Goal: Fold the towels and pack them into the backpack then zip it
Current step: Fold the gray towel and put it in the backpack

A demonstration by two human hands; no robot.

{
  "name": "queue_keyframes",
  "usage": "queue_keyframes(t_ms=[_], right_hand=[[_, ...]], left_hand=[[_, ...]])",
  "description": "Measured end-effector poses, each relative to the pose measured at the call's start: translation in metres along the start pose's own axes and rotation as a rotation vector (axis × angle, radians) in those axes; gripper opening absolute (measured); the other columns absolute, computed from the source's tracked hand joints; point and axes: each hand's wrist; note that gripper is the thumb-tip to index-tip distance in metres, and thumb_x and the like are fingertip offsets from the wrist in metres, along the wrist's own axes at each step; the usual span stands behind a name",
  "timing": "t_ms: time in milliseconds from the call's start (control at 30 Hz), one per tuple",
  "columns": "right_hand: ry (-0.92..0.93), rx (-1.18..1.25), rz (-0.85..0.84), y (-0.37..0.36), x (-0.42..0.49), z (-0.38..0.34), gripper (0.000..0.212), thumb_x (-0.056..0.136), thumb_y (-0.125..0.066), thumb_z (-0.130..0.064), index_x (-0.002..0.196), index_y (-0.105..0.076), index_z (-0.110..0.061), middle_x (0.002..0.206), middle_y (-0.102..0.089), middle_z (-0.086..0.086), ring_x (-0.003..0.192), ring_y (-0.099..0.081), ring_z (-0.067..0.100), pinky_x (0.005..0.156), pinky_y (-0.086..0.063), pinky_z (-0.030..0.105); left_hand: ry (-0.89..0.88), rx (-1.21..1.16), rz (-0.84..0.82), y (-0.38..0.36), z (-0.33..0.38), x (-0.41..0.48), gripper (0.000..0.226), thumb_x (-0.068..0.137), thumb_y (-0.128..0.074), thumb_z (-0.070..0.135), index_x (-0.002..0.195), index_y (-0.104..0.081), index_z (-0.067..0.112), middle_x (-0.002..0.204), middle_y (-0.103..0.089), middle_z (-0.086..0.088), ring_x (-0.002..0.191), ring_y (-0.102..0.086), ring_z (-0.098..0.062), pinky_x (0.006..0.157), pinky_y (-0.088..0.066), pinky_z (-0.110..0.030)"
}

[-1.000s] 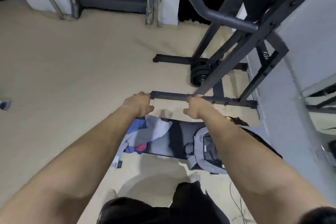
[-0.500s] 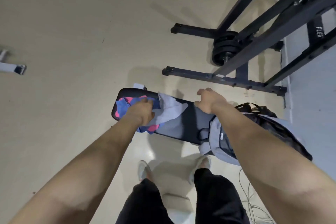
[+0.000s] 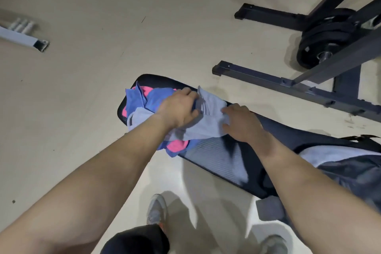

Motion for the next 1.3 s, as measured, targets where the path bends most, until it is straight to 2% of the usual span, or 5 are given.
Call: queue_keyframes(t_ms=[233,333,433,1100,1300], right_hand=[[0.237,0.012,0.132,-0.051,0.06,0.028,0.039,0.094,-0.064,-0.038,0.131,-0.061,-0.029,0.129,-0.061,-0.005,0.119,-0.05,0.022,0.103,-0.041,0.04],[0.247,0.067,0.196,-0.057,0.075,0.034,0.006,0.092,-0.065,-0.029,0.097,-0.068,-0.031,0.1,-0.066,-0.009,0.101,-0.058,0.019,0.085,-0.048,0.036],[0.241,0.103,0.283,-0.058,0.081,0.041,0.009,0.092,-0.061,-0.026,0.084,-0.058,-0.03,0.082,-0.061,-0.011,0.083,-0.057,0.018,0.067,-0.042,0.032],[0.073,0.115,0.812,0.006,-0.149,0.035,0.008,0.105,-0.042,-0.025,0.098,-0.041,-0.023,0.078,-0.059,0.003,0.073,-0.055,0.03,0.065,-0.045,0.042],[-0.001,0.048,0.94,0.037,-0.211,0.028,0.008,0.106,-0.041,-0.026,0.1,-0.041,-0.021,0.079,-0.057,0.003,0.072,-0.052,0.029,0.063,-0.041,0.04]], left_hand=[[-0.084,0.27,0.13,-0.046,0.005,0.039,0.04,0.088,-0.052,0.056,0.117,-0.066,0.031,0.117,-0.058,-0.001,0.11,-0.049,-0.026,0.084,-0.042,-0.036],[-0.1,0.358,0.147,-0.062,0.002,0.048,0.036,0.085,-0.052,0.062,0.105,-0.071,0.038,0.109,-0.06,0.001,0.106,-0.049,-0.024,0.084,-0.037,-0.034],[-0.13,0.365,0.175,-0.068,0.004,0.054,0.038,0.084,-0.055,0.066,0.103,-0.073,0.039,0.113,-0.059,0.003,0.108,-0.048,-0.022,0.09,-0.039,-0.035],[-0.143,0.025,0.4,-0.075,0.045,-0.104,0.02,0.095,-0.043,0.019,0.077,-0.036,0.025,0.079,-0.053,-0.004,0.079,-0.052,-0.032,0.059,-0.036,-0.037],[-0.074,-0.071,0.528,-0.047,0.034,-0.142,0.009,0.088,-0.044,0.01,0.091,-0.047,0.018,0.085,-0.058,-0.006,0.081,-0.052,-0.032,0.068,-0.046,-0.04]])
Point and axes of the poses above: each hand's wrist, its own x-axis towards the middle knuckle, its own y-axis out of the back of the hand, z = x × y
